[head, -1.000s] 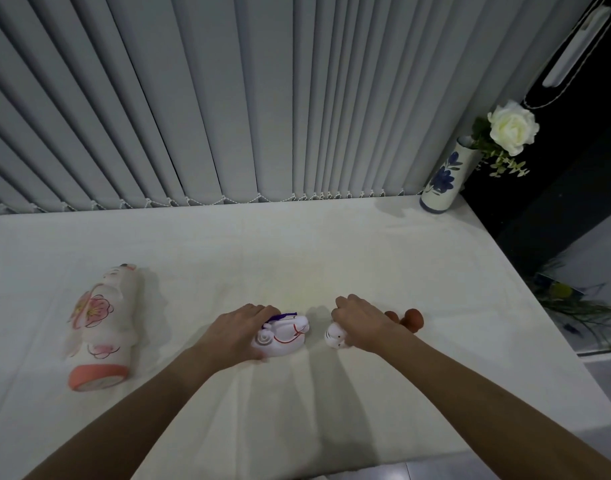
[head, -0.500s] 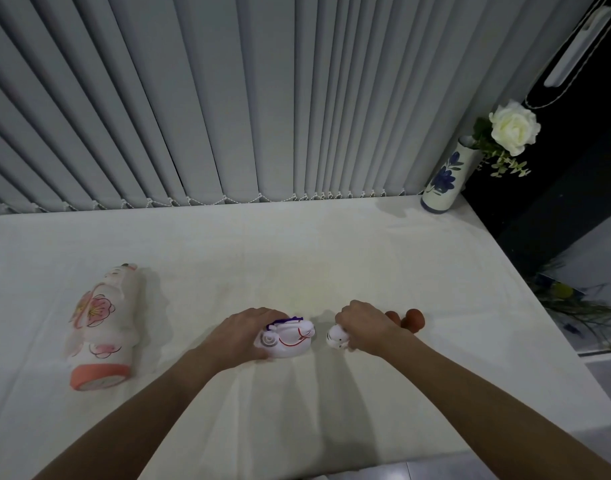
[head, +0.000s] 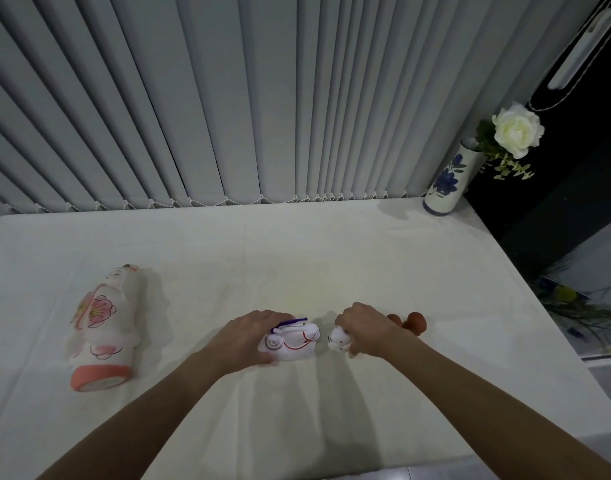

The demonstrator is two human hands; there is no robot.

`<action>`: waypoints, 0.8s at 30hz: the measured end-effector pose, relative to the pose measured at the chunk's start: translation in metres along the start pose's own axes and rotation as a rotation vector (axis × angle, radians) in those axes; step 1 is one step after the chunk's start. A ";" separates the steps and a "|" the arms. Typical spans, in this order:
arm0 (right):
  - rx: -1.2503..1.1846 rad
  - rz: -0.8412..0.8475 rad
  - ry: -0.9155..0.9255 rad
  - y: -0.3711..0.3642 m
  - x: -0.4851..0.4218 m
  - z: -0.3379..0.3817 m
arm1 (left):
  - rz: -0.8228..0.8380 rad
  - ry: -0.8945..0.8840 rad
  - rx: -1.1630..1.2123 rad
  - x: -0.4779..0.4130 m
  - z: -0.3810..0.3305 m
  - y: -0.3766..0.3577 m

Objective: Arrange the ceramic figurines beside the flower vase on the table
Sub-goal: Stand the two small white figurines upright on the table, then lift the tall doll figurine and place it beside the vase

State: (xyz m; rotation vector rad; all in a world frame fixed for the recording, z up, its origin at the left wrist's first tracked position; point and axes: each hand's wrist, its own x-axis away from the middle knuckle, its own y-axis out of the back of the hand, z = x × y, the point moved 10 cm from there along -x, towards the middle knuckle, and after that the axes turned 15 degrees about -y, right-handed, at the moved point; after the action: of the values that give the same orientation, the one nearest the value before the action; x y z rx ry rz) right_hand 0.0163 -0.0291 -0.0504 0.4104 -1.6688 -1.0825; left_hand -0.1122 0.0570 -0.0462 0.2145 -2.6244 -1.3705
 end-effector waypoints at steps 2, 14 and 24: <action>0.018 0.000 0.024 0.000 -0.001 0.000 | 0.024 0.010 0.014 0.001 0.000 -0.001; -0.239 0.014 0.143 0.073 -0.017 0.025 | -0.270 0.134 0.016 0.037 0.036 0.068; -0.285 0.117 0.310 0.085 -0.055 0.171 | -0.798 0.663 -0.042 0.184 0.124 0.156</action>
State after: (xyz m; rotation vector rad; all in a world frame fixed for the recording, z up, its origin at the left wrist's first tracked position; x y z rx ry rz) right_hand -0.0951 0.1328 -0.0194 0.2754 -1.2300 -1.0898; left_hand -0.3260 0.2063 0.0288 1.5326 -1.9797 -1.2067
